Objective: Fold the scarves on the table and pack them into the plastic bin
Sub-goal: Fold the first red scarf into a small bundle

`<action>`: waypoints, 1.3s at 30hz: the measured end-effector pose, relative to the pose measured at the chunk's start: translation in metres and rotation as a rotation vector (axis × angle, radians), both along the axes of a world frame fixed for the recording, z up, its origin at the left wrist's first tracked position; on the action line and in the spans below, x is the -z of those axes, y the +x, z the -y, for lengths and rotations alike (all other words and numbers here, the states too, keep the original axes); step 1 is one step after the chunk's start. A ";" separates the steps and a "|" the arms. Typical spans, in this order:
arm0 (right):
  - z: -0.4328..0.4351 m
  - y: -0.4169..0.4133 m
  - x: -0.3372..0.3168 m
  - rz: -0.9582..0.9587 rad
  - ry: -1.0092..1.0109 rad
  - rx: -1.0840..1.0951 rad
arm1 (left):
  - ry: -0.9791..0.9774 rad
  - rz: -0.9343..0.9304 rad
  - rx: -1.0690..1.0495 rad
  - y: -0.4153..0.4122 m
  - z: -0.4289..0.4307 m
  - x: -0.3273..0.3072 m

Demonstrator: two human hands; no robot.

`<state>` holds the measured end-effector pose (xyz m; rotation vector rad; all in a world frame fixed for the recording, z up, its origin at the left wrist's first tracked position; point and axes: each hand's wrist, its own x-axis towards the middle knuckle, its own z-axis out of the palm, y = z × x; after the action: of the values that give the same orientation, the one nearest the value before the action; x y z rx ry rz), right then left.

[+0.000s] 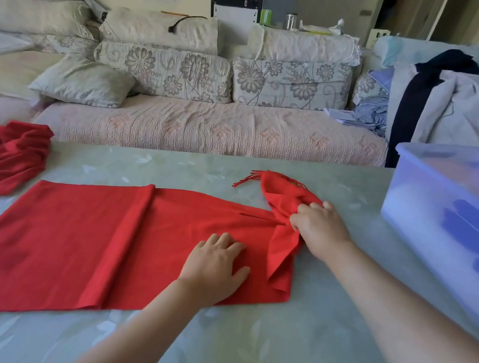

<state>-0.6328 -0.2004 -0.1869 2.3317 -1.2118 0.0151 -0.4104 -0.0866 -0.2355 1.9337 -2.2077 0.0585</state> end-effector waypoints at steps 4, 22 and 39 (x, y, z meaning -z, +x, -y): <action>-0.007 -0.025 -0.024 0.037 0.017 0.219 | 0.010 0.075 -0.061 -0.011 0.007 -0.007; 0.005 -0.062 -0.003 0.596 0.340 0.058 | -0.051 -0.180 -0.022 -0.047 0.069 -0.032; 0.085 -0.078 0.023 0.377 0.441 0.734 | -0.090 -0.403 -0.299 -0.024 0.182 -0.029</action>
<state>-0.7112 -0.2854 -0.2104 2.1242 -2.4071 -0.0762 -0.4341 -0.2682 -0.2062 2.0003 -1.6284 -0.1694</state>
